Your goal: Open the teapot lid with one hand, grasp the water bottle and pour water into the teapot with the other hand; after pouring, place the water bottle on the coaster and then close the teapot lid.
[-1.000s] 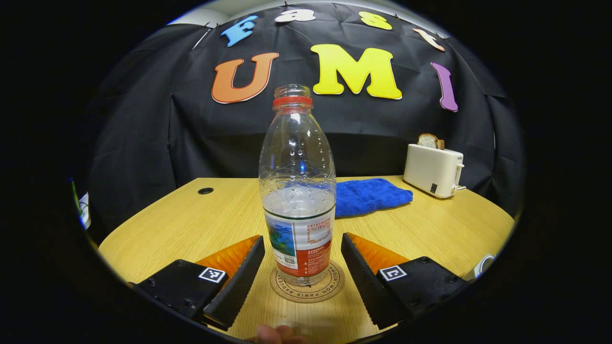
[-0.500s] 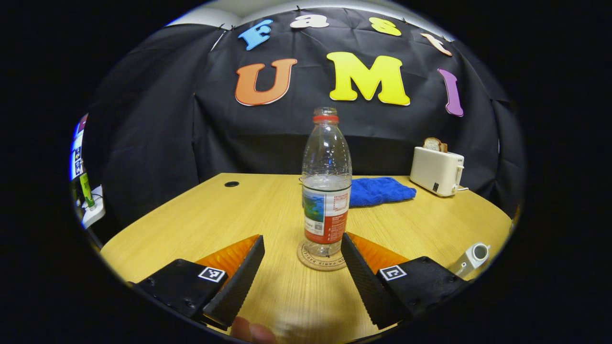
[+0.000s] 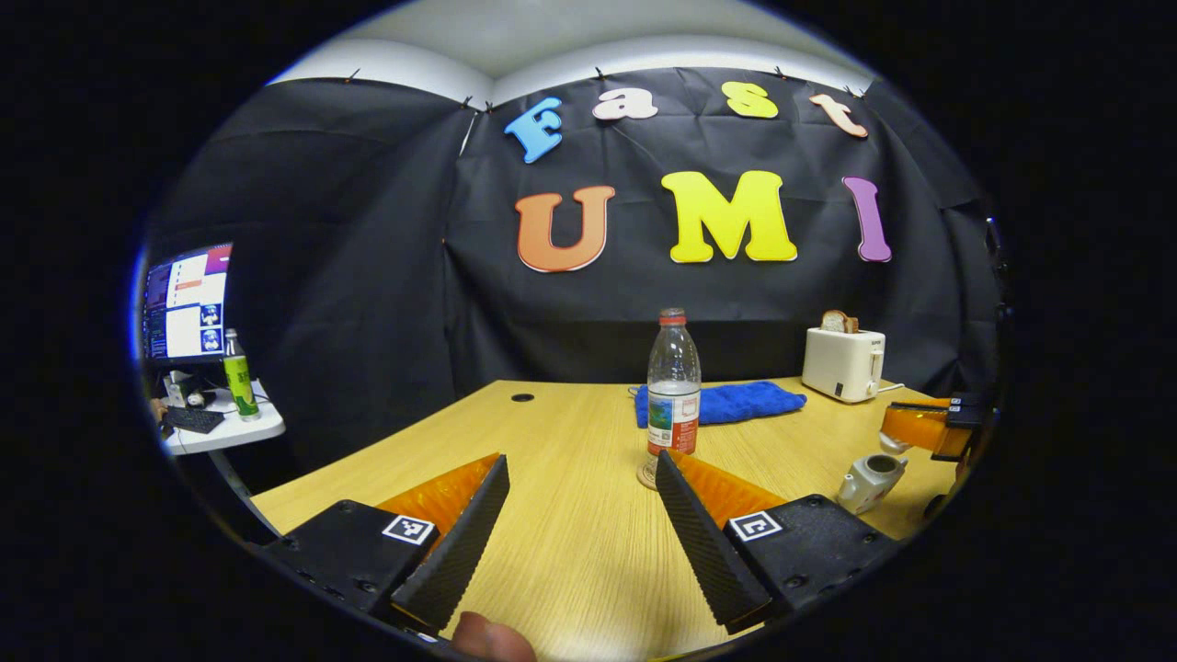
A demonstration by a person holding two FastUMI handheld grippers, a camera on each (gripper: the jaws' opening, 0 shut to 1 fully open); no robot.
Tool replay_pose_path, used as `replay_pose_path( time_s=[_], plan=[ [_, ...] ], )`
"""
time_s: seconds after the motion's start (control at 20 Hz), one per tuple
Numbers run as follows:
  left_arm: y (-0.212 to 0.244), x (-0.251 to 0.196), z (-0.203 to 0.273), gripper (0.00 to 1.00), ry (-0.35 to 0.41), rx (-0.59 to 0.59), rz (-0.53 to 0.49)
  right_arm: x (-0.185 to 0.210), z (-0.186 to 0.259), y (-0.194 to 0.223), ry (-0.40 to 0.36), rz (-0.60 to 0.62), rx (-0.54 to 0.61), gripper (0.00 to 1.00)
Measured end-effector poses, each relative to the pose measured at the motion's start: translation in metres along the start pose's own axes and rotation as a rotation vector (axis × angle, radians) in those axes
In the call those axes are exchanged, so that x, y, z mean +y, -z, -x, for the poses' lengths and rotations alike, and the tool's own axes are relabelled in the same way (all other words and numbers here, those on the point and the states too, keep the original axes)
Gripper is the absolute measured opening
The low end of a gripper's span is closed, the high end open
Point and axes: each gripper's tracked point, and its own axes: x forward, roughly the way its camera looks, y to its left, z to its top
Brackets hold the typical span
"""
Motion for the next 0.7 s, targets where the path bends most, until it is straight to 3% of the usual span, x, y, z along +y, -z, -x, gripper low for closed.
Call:
replay_pose_path(
  time_s=[0.25,0.7],
  plan=[
    [-0.010,0.007,0.019,1.00,-0.018,-0.039,0.005,-0.007,-0.005,0.014,0.017,-0.024,0.021,0.00],
    [-0.016,-0.012,0.028,1.00,0.012,-0.035,0.018,-0.006,-0.002,0.024,0.014,-0.018,0.021,0.00]
  ],
)
